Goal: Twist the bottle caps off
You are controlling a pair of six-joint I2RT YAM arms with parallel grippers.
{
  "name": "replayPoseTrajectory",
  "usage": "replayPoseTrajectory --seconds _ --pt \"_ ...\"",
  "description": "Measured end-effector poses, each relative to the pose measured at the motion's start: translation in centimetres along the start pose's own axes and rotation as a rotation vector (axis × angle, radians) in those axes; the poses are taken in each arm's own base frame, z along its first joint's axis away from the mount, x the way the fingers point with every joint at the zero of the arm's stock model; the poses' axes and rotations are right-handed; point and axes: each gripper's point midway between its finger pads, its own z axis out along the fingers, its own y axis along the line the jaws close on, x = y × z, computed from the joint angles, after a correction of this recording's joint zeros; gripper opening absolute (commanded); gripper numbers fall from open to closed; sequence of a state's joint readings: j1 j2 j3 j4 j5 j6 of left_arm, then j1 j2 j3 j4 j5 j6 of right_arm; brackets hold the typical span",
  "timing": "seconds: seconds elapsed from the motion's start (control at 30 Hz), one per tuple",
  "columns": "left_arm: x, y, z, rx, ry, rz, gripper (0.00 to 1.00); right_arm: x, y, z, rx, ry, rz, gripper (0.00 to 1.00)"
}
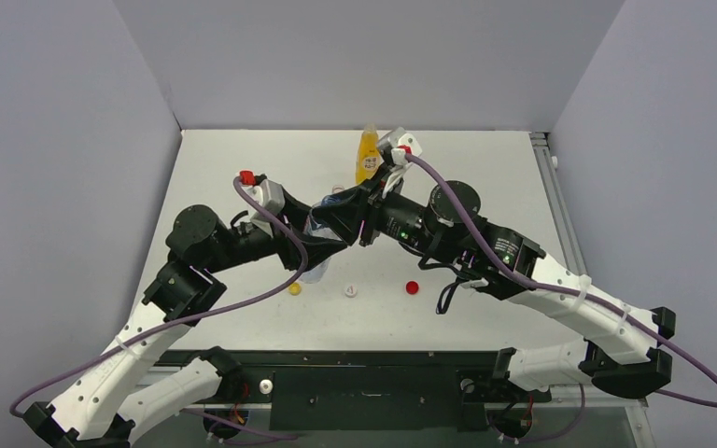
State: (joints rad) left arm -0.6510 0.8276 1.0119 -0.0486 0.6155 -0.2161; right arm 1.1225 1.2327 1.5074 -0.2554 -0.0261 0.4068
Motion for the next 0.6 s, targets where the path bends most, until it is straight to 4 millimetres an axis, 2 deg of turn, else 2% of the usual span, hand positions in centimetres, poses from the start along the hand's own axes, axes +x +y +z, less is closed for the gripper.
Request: replayPoseTrajectory --seconds 0.03,0.07,0.1,0.13,0.17,0.2,0.3,0.43,0.5,0.6 --pt "0.0 0.0 0.0 -0.001 0.001 -0.009 0.35 -0.1 0.2 0.0 0.004 0.003 -0.010 0.09" --pt "0.0 -0.1 0.0 0.003 0.001 -0.013 0.46 -0.1 0.3 0.0 0.011 0.006 -0.022 0.01" --pt "0.0 -0.1 0.0 0.002 0.001 -0.014 0.56 -0.1 0.3 0.0 0.015 0.008 -0.029 0.00" --pt "0.0 -0.1 0.0 0.001 0.000 -0.016 0.82 -0.1 0.2 0.1 0.024 0.012 -0.038 0.00" --pt "0.0 -0.1 0.0 0.002 0.000 -0.019 0.93 -0.2 0.2 0.0 0.033 0.013 -0.043 0.00" --pt "0.0 -0.1 0.0 0.001 -0.001 -0.018 0.99 -0.2 0.1 0.0 0.045 0.015 -0.050 0.00" --pt "0.1 0.2 0.0 -0.014 0.003 -0.020 0.97 0.1 -1.1 -0.1 0.102 0.024 -0.076 0.00" --pt "0.7 1.1 -0.6 -0.078 0.023 -0.015 0.97 0.3 -4.0 -0.5 0.230 0.029 -0.138 0.00" --pt "1.2 1.7 -1.1 -0.126 0.047 -0.005 0.97 0.5 -6.1 -0.7 0.306 0.029 -0.167 0.00" --pt "2.2 2.8 -2.3 -0.211 0.092 0.021 0.97 1.6 -10.8 -1.2 0.457 0.046 -0.206 0.00"
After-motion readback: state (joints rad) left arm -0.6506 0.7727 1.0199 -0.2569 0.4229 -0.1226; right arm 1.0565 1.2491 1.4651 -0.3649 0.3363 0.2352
